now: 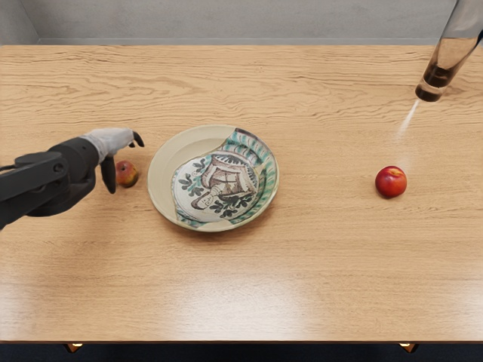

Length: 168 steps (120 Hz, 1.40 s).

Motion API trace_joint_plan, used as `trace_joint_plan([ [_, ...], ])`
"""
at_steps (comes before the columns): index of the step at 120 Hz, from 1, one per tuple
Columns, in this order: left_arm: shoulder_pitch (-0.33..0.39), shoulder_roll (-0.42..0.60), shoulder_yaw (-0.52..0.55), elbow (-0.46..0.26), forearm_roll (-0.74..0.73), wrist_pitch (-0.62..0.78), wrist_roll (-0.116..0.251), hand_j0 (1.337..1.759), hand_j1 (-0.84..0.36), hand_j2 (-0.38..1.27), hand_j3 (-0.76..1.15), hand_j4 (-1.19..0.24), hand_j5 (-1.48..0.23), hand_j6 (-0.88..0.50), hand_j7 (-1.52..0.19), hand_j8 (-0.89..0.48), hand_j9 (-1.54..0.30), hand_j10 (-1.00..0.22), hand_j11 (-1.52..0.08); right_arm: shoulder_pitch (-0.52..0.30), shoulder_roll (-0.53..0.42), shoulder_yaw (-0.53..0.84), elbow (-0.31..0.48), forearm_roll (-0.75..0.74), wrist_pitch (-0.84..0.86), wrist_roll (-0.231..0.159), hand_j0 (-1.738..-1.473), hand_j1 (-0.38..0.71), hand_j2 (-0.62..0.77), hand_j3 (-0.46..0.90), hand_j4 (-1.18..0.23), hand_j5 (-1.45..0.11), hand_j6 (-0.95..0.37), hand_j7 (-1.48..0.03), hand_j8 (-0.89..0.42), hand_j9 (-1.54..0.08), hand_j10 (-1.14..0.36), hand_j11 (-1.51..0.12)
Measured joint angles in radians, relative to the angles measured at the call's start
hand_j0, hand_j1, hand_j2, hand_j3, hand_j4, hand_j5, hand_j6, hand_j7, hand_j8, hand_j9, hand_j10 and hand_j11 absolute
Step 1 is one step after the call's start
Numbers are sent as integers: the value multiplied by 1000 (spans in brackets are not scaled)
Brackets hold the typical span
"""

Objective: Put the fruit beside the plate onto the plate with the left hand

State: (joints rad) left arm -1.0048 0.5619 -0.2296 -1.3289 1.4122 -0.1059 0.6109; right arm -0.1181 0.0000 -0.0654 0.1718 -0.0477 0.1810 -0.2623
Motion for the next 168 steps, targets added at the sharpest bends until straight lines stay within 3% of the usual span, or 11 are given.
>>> trace_joint_plan([
  [31,3,1,17,-25,0,3,0,1658,18,59,0,-283,-363,-284,-362,-284,-362,-282,-362,0,0,1,0,0,0,0,-1658,-349,0,0,0,0,0,0,0,0,0,0],
  [115,17,1,26,-22,0,3,0,1658,-170,91,0,-438,-566,-439,-566,-438,-566,-438,-566,0,0,1,0,0,0,0,-1658,-349,0,0,0,0,0,0,0,0,0,0],
  [142,26,3,25,-21,4,3,0,1656,-279,100,0,-569,-699,-496,-714,-472,-725,-554,-725,0,0,1,0,0,0,0,-1658,-349,0,0,0,0,0,0,0,0,0,0],
  [168,25,17,26,-22,2,2,0,1653,-300,346,0,-704,-906,-469,-922,-468,-931,-690,-932,0,0,1,0,0,0,0,-1658,-349,0,0,0,0,0,0,0,0,0,0],
])
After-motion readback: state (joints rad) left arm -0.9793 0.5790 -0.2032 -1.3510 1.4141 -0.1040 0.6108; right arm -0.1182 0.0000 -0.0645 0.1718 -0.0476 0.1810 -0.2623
